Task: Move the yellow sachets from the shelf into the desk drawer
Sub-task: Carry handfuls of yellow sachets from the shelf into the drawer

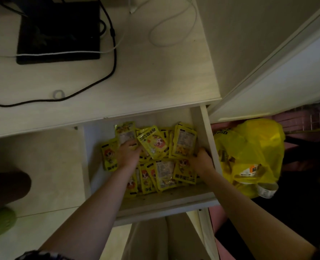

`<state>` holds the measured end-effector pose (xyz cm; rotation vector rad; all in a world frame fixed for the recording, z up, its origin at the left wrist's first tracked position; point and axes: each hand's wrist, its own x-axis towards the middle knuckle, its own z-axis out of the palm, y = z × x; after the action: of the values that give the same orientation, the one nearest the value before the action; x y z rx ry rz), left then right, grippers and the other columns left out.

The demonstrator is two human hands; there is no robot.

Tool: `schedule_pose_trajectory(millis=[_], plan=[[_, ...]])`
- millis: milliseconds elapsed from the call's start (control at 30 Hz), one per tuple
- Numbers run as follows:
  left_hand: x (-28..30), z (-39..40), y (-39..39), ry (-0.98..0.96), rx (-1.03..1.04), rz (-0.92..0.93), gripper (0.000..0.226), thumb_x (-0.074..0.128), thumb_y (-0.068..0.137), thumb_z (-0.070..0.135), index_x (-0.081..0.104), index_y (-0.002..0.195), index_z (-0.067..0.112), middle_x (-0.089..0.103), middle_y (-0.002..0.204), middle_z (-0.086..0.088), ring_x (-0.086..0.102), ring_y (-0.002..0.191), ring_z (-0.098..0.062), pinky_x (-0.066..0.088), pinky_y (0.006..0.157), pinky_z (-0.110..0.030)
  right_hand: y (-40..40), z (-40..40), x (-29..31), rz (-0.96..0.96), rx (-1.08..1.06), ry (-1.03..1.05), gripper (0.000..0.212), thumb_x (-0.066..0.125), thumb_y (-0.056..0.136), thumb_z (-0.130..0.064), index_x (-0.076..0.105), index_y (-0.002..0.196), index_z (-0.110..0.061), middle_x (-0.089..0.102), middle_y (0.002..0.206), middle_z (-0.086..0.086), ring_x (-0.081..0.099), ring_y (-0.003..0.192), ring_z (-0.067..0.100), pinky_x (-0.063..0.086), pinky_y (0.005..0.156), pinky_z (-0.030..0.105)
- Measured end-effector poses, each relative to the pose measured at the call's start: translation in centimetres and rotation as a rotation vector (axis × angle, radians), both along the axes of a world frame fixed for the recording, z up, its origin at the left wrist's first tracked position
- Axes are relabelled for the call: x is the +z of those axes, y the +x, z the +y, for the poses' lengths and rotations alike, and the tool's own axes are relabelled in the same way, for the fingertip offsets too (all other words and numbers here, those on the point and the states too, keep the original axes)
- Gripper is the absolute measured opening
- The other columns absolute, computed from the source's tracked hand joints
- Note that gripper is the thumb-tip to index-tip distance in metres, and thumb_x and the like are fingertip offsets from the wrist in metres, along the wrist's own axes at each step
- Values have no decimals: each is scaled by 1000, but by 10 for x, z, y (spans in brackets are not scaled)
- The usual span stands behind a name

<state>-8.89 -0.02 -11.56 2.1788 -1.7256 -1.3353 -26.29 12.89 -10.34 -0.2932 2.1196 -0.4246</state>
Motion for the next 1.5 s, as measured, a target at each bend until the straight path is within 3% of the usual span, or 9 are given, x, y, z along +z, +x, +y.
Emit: schedule_pose_trajectory(millis=[200, 300, 467, 567, 800, 867, 1000, 1133, 1500], plan=[[30, 18, 23, -33, 56, 58, 27, 64, 88, 14, 64, 114, 5, 64, 118, -10, 59, 108, -25, 43, 85, -27, 7, 14, 31, -4, 97, 23, 29, 50, 94, -20, 48, 120, -7, 60, 114, 15, 60, 100, 32, 50, 80, 37], [52, 36, 39, -47, 52, 77, 27, 61, 91, 16, 62, 117, 10, 64, 116, -8, 56, 93, -16, 40, 74, -23, 12, 22, 55, 12, 175, -86, 21, 51, 93, -19, 48, 113, -12, 57, 100, 5, 56, 81, 18, 47, 61, 29], [84, 73, 59, -119, 98, 110, 24, 58, 93, 15, 61, 116, 11, 62, 106, -3, 51, 65, 0, 39, 42, -4, 25, 31, 88, 94, 416, -184, 24, 45, 95, -16, 48, 119, -11, 61, 100, 5, 56, 78, 19, 43, 59, 27], [102, 98, 71, -154, 146, 130, 22, 58, 93, 15, 62, 114, 11, 60, 96, 1, 49, 65, 5, 40, 47, -3, 40, 33, 98, 112, 536, -210, 31, 43, 97, -19, 45, 127, -11, 59, 97, 4, 54, 72, 15, 38, 49, 22], [125, 150, 121, -243, 243, 128, 21, 63, 89, 12, 65, 109, 10, 70, 97, -6, 63, 85, -15, 44, 74, -21, 96, 29, 117, 141, 904, -306, 32, 43, 98, -22, 44, 128, -12, 57, 120, 10, 60, 100, 28, 50, 74, 34], [129, 165, 140, -255, 286, 102, 19, 61, 90, 13, 65, 108, 13, 71, 93, -6, 64, 82, -16, 45, 70, -22, 116, 26, 120, 175, 1030, -317, 31, 41, 98, -21, 45, 127, -11, 57, 120, 12, 59, 102, 29, 52, 79, 37], [133, 189, 174, -235, 378, 43, 18, 57, 91, 13, 65, 107, 16, 68, 84, -5, 60, 69, -15, 43, 57, -19, 159, 23, 120, 215, 1235, -307, 31, 38, 99, -22, 43, 128, -11, 56, 121, 13, 57, 103, 30, 42, 58, 25], [133, 216, 212, -241, 475, 14, 18, 57, 91, 15, 64, 108, 17, 66, 79, 0, 57, 69, -8, 40, 58, -9, 208, 27, 123, 141, 1323, -343, 32, 42, 97, -22, 47, 125, -11, 55, 123, 12, 53, 112, 29, 46, 87, 38], [145, 280, 356, -255, 624, -117, 23, 53, 94, 20, 60, 116, 18, 60, 86, 3, 57, 78, -13, 43, 68, -24, 362, 54, 129, 101, 1513, -442, 33, 41, 97, -20, 48, 127, -10, 57, 123, 10, 55, 110, 24, 46, 91, 35]])
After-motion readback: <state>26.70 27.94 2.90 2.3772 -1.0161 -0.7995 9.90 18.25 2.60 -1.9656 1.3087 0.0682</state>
